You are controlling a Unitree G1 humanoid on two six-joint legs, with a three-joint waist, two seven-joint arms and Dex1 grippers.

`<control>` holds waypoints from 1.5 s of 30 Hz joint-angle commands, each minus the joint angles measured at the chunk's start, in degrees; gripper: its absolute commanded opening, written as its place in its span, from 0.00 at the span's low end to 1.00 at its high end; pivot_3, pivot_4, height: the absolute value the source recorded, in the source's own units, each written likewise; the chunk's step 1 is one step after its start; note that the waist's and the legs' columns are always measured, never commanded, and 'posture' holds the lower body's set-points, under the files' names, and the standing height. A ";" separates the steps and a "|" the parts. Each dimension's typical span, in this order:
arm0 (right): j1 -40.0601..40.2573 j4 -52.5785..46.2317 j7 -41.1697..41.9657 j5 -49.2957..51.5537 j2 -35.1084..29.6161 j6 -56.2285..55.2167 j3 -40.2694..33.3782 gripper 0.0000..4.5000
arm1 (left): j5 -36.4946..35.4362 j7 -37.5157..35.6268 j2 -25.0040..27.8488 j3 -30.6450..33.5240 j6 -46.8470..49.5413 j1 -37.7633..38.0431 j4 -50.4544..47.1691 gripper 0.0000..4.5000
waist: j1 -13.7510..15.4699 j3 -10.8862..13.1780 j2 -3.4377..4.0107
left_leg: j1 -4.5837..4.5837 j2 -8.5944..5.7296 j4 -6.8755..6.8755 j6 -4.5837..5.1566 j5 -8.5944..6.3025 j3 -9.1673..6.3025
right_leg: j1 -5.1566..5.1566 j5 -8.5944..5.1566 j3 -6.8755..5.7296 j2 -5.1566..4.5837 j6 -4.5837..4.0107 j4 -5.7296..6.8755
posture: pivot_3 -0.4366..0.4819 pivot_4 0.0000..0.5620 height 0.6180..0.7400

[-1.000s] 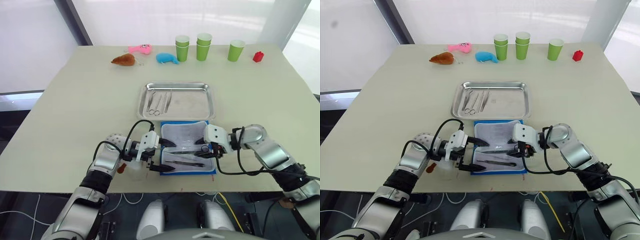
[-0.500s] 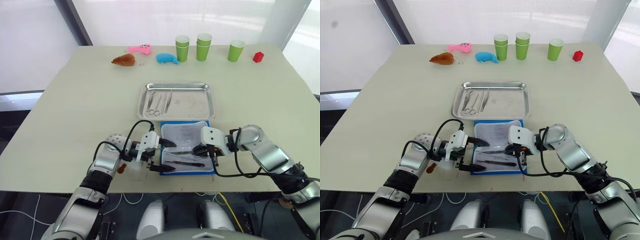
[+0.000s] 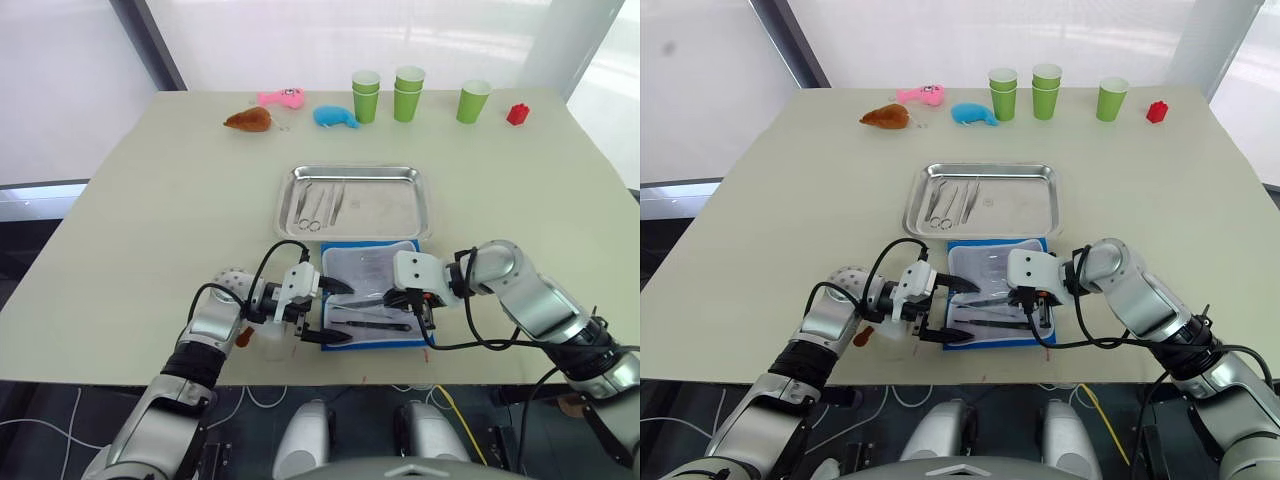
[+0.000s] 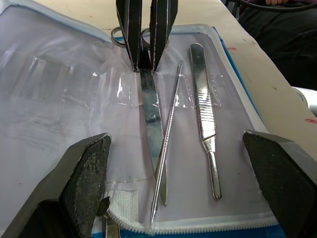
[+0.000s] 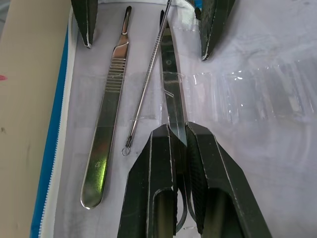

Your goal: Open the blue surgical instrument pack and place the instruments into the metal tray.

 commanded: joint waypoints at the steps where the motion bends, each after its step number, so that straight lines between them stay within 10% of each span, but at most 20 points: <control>1: -2.52 -4.40 0.53 -0.61 -0.71 0.67 0.19 0.01 | 3.83 0.56 -1.09 -4.69 1.85 3.82 5.14 1.00 | 0.01 0.00 0.00 | 0.00 -0.01 0.00 0.00 0.00 0.00 | 0.00 0.00 -0.01 -0.01 0.00 0.00 | 0.48 0.27 1.00; 21: -2.30 -6.77 2.50 -0.15 -8.64 1.33 -2.46 0.01 | 4.18 0.59 -1.47 -4.74 1.11 3.52 6.32 1.00 | 0.07 0.01 0.02 | -0.12 -0.09 0.02 0.00 0.00 -0.22 | 0.02 -0.02 -0.21 -0.09 0.02 -0.09 | 0.48 0.27 1.00; 45: 10.92 -6.11 4.40 8.48 -24.73 -5.53 -22.78 0.01 | 4.25 1.60 -2.55 -3.85 0.44 2.11 8.08 1.00 | 0.16 -0.01 0.10 | -0.16 -0.20 0.03 0.00 0.00 -0.32 | 0.06 -0.10 -0.13 -0.09 0.07 -0.14 | 0.48 0.27 1.00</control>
